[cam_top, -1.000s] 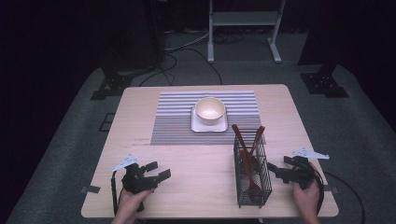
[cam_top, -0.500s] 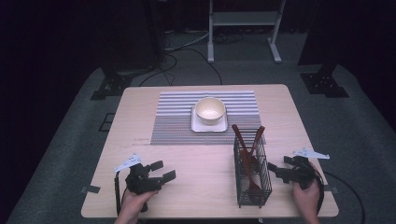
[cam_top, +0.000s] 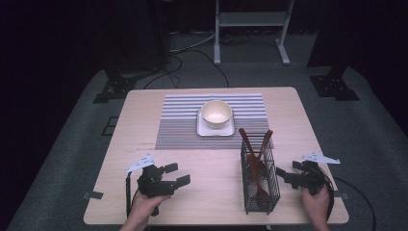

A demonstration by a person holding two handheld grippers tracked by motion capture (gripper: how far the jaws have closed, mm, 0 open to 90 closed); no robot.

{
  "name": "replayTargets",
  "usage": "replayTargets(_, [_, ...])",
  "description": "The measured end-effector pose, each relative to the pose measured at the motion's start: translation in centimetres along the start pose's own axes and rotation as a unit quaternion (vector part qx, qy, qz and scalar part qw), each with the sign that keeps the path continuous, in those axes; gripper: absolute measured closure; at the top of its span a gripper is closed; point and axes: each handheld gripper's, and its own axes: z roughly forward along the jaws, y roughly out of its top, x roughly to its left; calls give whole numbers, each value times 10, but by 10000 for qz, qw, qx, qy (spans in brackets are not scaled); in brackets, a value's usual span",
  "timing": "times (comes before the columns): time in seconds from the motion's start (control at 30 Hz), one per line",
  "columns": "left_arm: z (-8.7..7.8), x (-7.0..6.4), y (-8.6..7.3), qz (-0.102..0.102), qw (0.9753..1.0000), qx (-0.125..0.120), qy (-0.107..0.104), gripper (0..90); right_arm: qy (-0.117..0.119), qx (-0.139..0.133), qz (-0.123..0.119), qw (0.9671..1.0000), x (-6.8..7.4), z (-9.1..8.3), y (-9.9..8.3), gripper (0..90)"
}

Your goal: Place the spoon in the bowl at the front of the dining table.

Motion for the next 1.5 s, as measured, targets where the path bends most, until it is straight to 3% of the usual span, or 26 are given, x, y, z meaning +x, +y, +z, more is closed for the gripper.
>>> replayTargets(0.53, [19,-17,12,146,9993,114,-331,73,14,6,-4,10000,0,0,0,141])
replayTargets(1.5, [69,-54,44,462,9950,240,-857,74,85,-19,25,10000,-1,0,0,140])
